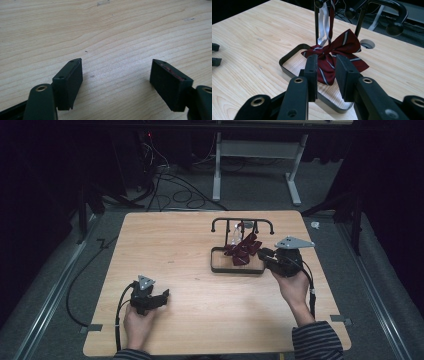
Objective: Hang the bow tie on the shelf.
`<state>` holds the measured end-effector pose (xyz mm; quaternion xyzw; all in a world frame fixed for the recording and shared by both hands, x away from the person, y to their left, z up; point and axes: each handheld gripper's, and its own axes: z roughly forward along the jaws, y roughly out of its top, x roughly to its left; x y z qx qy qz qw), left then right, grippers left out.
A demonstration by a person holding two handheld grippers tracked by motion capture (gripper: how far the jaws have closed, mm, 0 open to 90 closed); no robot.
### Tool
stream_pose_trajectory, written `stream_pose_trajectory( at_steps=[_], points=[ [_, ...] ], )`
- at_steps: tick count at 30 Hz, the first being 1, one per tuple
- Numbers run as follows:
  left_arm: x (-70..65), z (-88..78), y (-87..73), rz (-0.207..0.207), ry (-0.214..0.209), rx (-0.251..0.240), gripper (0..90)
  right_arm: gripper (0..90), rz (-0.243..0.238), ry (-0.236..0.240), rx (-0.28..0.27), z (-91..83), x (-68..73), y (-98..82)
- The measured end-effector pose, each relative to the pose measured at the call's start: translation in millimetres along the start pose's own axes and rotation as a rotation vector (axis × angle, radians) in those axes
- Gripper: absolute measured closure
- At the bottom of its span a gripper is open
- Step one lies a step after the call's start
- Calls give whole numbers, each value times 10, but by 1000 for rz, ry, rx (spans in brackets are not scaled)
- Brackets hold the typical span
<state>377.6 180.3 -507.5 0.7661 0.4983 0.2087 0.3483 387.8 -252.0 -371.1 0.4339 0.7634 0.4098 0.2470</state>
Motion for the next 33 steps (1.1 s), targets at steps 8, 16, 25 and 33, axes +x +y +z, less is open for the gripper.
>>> stream_pose_trajectory(
  at_steps=[8, 16, 25, 33],
  points=[
    [0, 0, 0, 0, 0, 0, 270, 733, 12, 6, -4, -27, 6, -64],
    [1, 0, 0, 0, 0, 0, 270, 733, 24, 10, -9, -66, 27, -158],
    [0, 0, 0, 0, 0, 0, 270, 733, 47, 14, 1, -62, 40, -312],
    [-2, 1, -1, 1, 1, -2, 270, 732, 68, 20, 17, -15, 59, -500]
  ],
)
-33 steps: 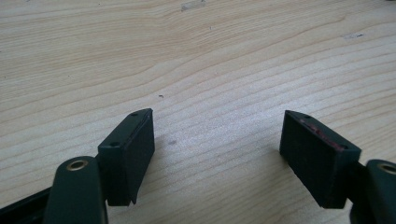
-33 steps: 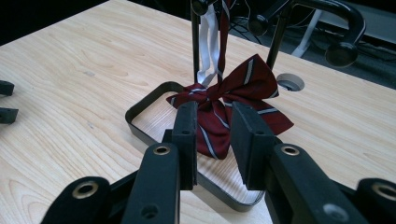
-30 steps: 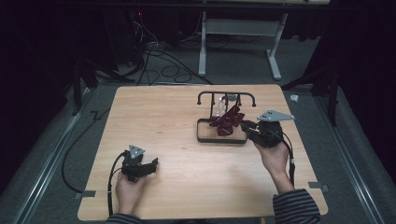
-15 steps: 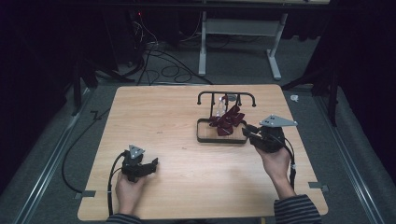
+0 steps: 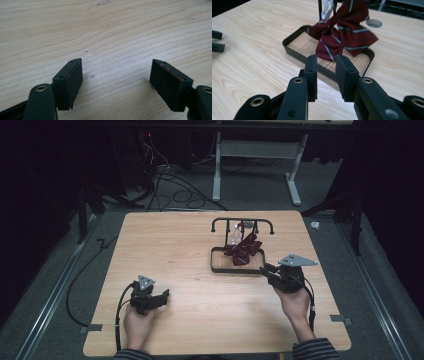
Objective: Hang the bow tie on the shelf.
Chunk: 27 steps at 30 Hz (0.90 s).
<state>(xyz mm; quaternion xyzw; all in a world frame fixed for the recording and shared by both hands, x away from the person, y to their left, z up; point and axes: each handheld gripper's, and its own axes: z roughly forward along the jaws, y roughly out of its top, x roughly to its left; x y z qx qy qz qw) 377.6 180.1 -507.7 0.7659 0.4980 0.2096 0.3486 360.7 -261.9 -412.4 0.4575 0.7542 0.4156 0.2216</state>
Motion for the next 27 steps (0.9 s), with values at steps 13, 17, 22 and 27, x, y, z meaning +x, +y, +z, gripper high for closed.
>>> stream_pose_trajectory(
  at_steps=[13, 17, 22, 27],
  points=[
    [0, -1, 1, 1, 0, 2, 270, 729, 46, 12, 56, 194, 12, -347],
    [-2, 0, 1, 0, 1, 1, 270, 729, 51, 13, 69, 239, 11, -418],
    [-3, 0, 1, 1, 2, 1, 270, 729, 59, 11, 91, 307, 18, -532],
    [-4, 1, 1, 1, 2, 1, 270, 729, 70, 11, 106, 355, 25, -611]
  ],
)
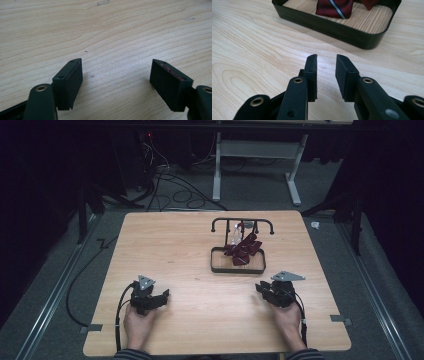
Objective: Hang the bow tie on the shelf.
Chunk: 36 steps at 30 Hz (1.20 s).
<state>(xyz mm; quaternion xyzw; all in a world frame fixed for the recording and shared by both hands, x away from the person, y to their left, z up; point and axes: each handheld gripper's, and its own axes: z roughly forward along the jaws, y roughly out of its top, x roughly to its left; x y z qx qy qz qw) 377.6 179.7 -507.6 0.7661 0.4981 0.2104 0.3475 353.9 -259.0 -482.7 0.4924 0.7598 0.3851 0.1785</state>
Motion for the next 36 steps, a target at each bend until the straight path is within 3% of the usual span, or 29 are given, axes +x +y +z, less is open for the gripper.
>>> stream_pose_trajectory(
  at_steps=[8, 16, 30, 32, 33, 36],
  points=[
    [0, 0, 0, 0, 0, 0, 270, 728, -1, -3, 15, 44, 15, -59],
    [0, 0, 0, 0, 0, 0, 269, 713, -38, -28, 42, 98, 92, -104],
    [0, 0, 0, 0, 0, 0, 269, 661, -57, -33, 39, 127, 136, -162],
    [1, -1, 0, 0, -1, 0, 269, 611, -85, -41, 42, 130, 170, -168],
    [1, -1, -1, 0, -1, 0, 269, 585, -135, -65, 44, 134, 232, -176],
    [2, -1, -2, 0, -2, -1, 269, 568, -144, -61, 43, 133, 236, -177]
  ],
)
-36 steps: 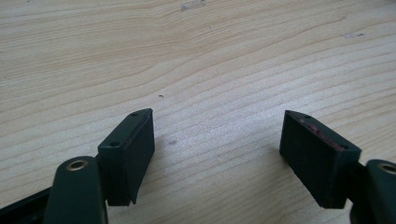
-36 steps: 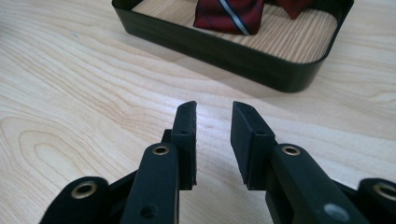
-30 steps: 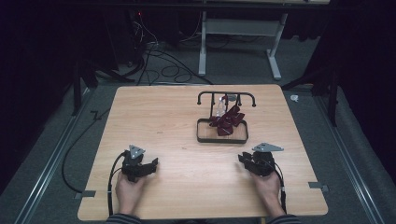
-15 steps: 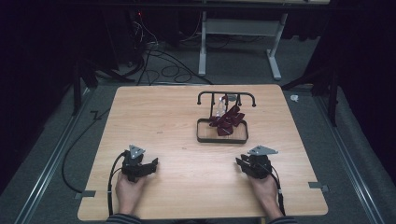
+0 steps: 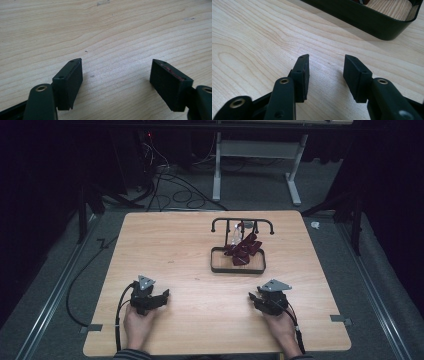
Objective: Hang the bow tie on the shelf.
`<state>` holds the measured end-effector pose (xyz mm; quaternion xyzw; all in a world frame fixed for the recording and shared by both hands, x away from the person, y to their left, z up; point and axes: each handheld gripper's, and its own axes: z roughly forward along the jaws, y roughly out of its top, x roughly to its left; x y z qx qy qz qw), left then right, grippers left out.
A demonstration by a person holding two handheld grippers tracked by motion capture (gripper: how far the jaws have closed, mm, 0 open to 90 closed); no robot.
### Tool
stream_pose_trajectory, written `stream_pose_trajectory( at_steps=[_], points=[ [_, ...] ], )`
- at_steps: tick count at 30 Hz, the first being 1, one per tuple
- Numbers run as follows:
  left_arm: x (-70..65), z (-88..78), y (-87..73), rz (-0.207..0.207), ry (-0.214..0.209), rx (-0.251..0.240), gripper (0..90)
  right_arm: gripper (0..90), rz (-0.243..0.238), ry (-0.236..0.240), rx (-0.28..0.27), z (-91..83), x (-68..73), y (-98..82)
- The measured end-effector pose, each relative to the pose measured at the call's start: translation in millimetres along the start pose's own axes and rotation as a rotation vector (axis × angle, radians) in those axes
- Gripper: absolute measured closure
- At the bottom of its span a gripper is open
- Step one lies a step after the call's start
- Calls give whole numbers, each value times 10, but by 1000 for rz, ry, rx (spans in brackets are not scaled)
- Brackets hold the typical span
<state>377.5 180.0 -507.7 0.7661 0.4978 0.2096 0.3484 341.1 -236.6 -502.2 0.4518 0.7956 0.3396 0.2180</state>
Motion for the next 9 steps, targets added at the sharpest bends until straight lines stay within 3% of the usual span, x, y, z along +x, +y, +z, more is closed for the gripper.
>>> stream_pose_trajectory(
  at_steps=[2, 9],
  points=[
    [1, 0, 0, 0, -1, 0, 270, 538, 26, 12, 5, 2, -20, -1],
    [3, -2, 0, -1, -2, 1, 270, 534, 24, 16, 6, 3, -18, 0]
  ],
)
